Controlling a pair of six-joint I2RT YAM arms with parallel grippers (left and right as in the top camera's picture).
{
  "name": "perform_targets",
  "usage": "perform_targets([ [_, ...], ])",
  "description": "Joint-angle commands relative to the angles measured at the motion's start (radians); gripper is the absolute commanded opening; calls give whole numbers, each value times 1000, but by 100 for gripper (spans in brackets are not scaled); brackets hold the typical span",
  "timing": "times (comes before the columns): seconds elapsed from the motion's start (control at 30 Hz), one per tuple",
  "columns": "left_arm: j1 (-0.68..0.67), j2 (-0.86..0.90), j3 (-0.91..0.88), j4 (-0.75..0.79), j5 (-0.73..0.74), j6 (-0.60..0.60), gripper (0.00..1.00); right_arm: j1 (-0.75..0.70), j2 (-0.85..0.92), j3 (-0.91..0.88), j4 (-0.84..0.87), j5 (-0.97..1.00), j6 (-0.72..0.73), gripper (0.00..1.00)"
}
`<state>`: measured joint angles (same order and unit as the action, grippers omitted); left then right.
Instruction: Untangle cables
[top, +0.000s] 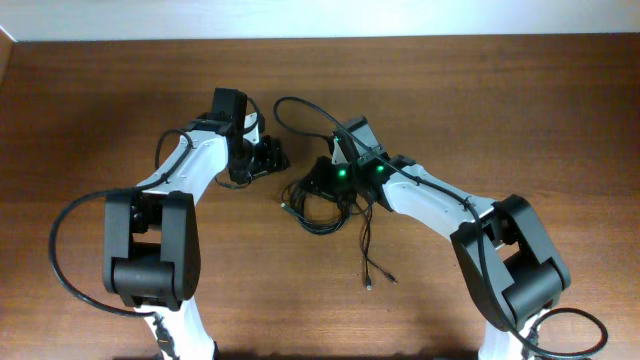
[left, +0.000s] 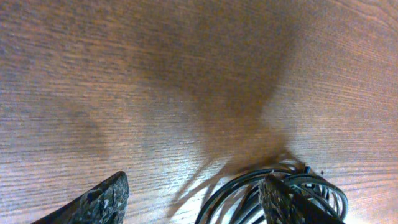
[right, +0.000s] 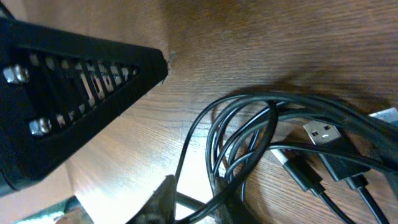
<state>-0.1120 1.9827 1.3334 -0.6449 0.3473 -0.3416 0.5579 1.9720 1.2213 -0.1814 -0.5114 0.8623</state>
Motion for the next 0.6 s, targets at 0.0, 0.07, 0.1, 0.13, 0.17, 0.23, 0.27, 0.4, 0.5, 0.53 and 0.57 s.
perform_targets([
  [0.0, -3, 9, 14, 1, 4, -3, 69, 5, 16, 5, 5, 66, 30, 13],
  [0.07, -3, 9, 14, 1, 4, -3, 69, 18, 17, 0, 45, 99, 30, 11],
  [0.1, -3, 9, 14, 1, 4, -3, 69, 21, 17, -2, 61, 103, 38, 11],
  [0.13, -3, 9, 14, 1, 4, -3, 69, 24, 17, -4, 67, 111, 50, 12],
  [0.17, -3, 9, 14, 1, 4, -3, 69, 25, 23, -7, 67, 136, 85, 12],
  [0.23, -3, 9, 14, 1, 4, -3, 69, 25, 37, -8, 68, 151, 120, 11],
  [0.27, -3, 9, 14, 1, 4, -3, 69, 25, 47, -8, 74, 151, 119, 21],
  [0.4, -3, 9, 14, 1, 4, -3, 69, 25, 49, -8, 73, 154, 119, 32],
  [0.5, -3, 9, 14, 1, 4, -3, 69, 35, 49, -8, 74, 156, 119, 33],
  [0.53, -3, 9, 14, 1, 4, -3, 69, 52, 50, -8, 82, 158, 119, 33],
  [0.57, -3, 9, 14, 1, 4, -3, 69, 66, 50, -8, 97, 158, 119, 33],
])
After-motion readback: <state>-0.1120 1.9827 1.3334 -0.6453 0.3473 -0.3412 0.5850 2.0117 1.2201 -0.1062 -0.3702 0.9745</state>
